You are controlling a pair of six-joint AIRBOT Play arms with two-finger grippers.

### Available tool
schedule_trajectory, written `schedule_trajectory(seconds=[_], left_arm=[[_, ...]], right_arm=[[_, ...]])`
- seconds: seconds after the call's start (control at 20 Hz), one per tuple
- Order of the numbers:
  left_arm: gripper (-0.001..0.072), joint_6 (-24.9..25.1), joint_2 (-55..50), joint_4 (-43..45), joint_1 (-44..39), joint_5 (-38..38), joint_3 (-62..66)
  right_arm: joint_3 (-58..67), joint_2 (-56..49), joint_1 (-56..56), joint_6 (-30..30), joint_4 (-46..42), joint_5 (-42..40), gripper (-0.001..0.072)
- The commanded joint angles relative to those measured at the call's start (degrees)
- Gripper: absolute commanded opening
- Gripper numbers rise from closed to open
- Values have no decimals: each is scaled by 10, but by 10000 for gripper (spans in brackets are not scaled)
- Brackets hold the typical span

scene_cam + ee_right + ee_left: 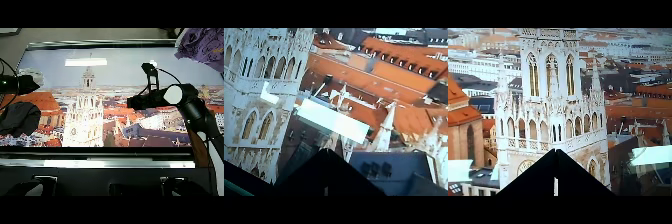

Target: Fold the clothes and pants, and hang the long-sleeved shirts on hangers.

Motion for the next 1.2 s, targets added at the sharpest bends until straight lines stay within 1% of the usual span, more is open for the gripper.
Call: schedule_trajectory(seconds=[0.0, 0.75, 0.8, 0.85, 0.9, 0.95, 1.0, 1.15], left_arm=[[23, 0, 0, 0, 0, 0, 0], [24, 0, 0, 0, 0, 0, 0], [43, -1, 0, 0, 0, 0, 0], [130, -9, 0, 1, 0, 0, 0], [394, -34, -1, 17, 0, -1, 0], [715, -73, -3, 43, 0, -4, 0], [720, -95, -5, 74, 2, -4, 0], [719, -124, -10, 171, 29, -5, -2]], right_arm=[[1, 0, 0, 0, 0, 0, 37], [1, 0, 0, 0, 0, -1, 37], [1, 0, 0, 0, 0, -1, 37], [1, 0, 0, 0, 0, -1, 37], [1, 0, 0, 0, 0, -1, 37], [1, 0, 0, 0, 0, -1, 37], [1, 0, 0, 0, 0, -1, 37], [1, 0, 0, 0, 0, -1, 37]])
